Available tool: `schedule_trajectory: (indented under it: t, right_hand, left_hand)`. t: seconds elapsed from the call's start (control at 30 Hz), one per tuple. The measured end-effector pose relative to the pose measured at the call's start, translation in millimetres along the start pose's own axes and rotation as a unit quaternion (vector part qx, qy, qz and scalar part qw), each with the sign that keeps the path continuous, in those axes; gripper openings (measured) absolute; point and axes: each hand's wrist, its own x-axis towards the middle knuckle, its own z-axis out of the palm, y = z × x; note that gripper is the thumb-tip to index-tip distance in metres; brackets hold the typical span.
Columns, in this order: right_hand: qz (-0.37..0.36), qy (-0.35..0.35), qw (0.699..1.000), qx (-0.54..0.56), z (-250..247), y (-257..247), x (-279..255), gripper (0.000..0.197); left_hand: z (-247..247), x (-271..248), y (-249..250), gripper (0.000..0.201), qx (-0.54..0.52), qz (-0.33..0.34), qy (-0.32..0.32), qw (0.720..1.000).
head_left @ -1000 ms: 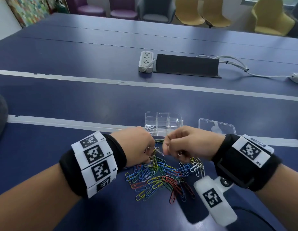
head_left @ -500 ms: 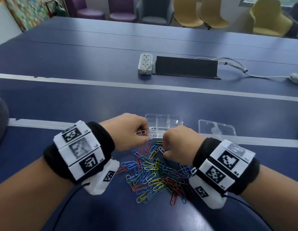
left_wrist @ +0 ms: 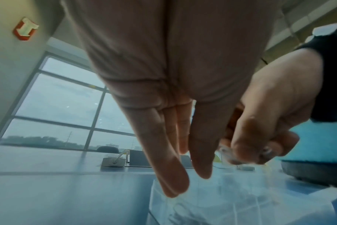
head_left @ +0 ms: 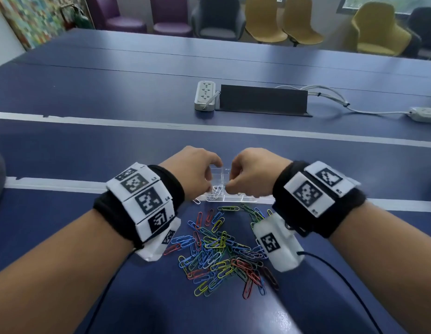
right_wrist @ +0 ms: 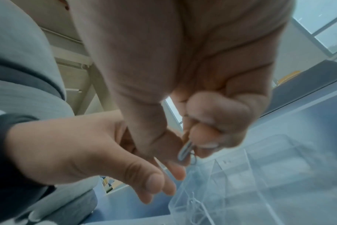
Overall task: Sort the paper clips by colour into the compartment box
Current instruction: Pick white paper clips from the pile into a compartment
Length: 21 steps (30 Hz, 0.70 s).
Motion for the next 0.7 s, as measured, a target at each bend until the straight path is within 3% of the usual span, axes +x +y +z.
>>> schedule_trajectory:
  t: [0.13, 0.23, 0.37, 0.47, 0.6, 0.7]
  right_hand:
    - [0.027, -0.009, 1.000, -0.001, 3.0, -10.3, 19.1, 0.021]
    - [0.034, -0.015, 0.999, 0.009, 5.6, -14.5, 28.2, 0.020]
    - [0.019, -0.008, 0.998, 0.051, 5.9, -16.2, 30.6, 0.019]
    - [-0.006, -0.002, 0.998, 0.067, 6.7, -13.8, 28.1, 0.006]
    - [-0.035, -0.003, 0.990, 0.139, 3.5, -2.7, 15.6, 0.017]
    - [-0.043, 0.014, 0.991, 0.122, -1.8, 13.3, -3.9, 0.013]
  left_hand:
    - [-5.5, -5.9, -10.3, 0.039, -0.073, -0.027, 0.025, 0.997]
    - [-3.8, -7.6, -18.1, 0.028, -0.017, -0.039, 0.013, 0.999]
    - [5.5, -9.0, -22.0, 0.030, 0.063, -0.051, -0.035, 0.996]
    - [12.7, -7.7, -24.1, 0.030, 0.095, -0.055, -0.055, 0.992]
    - [16.6, -5.8, -22.9, 0.015, 0.124, -0.033, -0.057, 0.990]
    - [16.4, -7.7, -22.8, 0.013, 0.137, -0.008, -0.066, 0.988]
